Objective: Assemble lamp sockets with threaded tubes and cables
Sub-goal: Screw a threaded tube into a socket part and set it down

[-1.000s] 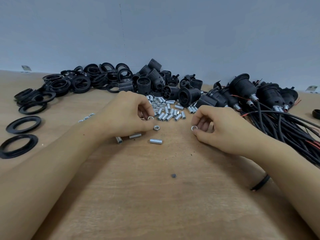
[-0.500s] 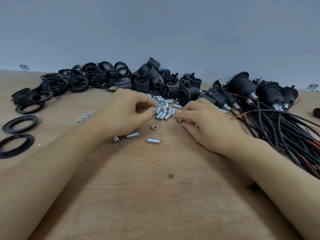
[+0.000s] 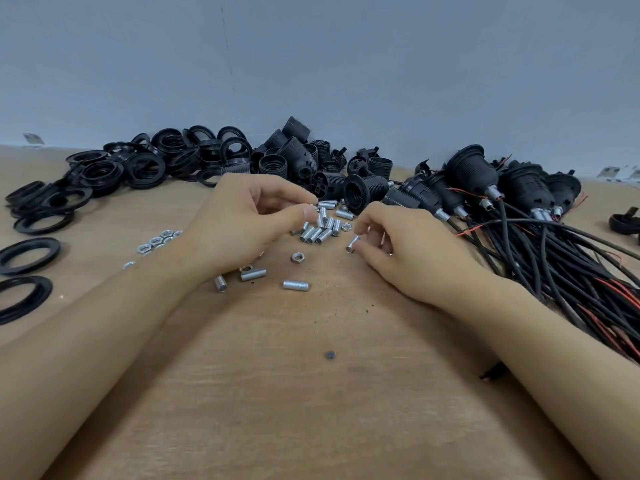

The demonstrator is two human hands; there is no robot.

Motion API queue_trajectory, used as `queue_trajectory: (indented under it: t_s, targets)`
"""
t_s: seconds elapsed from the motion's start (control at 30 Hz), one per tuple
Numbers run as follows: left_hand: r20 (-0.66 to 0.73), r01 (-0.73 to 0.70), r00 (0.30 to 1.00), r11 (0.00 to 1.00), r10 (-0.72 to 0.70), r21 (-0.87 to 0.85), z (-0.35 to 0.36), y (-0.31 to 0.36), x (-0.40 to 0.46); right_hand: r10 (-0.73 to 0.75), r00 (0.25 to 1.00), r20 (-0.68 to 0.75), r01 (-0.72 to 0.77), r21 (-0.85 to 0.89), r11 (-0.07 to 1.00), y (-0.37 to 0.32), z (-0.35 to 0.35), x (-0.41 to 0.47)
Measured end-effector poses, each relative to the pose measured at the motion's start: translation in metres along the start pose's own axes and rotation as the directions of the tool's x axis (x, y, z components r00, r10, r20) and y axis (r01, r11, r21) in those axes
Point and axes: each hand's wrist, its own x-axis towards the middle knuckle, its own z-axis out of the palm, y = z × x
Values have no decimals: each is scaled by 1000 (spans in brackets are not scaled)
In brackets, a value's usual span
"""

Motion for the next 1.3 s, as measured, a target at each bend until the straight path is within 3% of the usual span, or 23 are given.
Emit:
queue_trajectory:
  t_s: [0.17, 0.37, 0.47, 0.53, 0.63, 0.77, 1.07, 1.23, 1.3]
  targets:
    - [-19, 16, 1000, 1000, -16, 5, -1, -1, 1, 15, 998, 64, -11, -59, 998, -6, 2, 2]
    - [33, 49, 998, 999, -48, -23, 0, -2, -1, 54, 998, -14, -54, 25, 998, 1, 0, 0]
    - [83, 70, 994, 995, -64, -72, 0, -2, -1, 117, 985, -127, -73, 310, 948, 0, -2, -1]
    - [118, 51, 992, 994, -40, -93, 1, -2, -1, 136, 979, -150, -26, 576, 817, -6, -6, -2]
    - [149, 12, 989, 994, 5, -111, 4, 1, -3, 87, 974, -207, 91, 721, 687, -14, -6, -7]
    - [140, -7, 990, 988, 28, -151, 5, 4, -4, 42, 972, -230, 141, 720, 679, -20, -4, -9]
    - [151, 23, 988, 967, 17, -254, 9, 2, -3, 90, 950, -299, 167, 731, 662, -25, -4, -11]
    - [190, 104, 981, 915, -30, -390, 7, 2, -1, -97, 875, -474, 344, 467, 815, -29, -6, -11]
    - [224, 145, 974, 881, -46, -449, 6, 3, -1, -156, 851, -502, 390, 404, 828, -30, -6, -12]
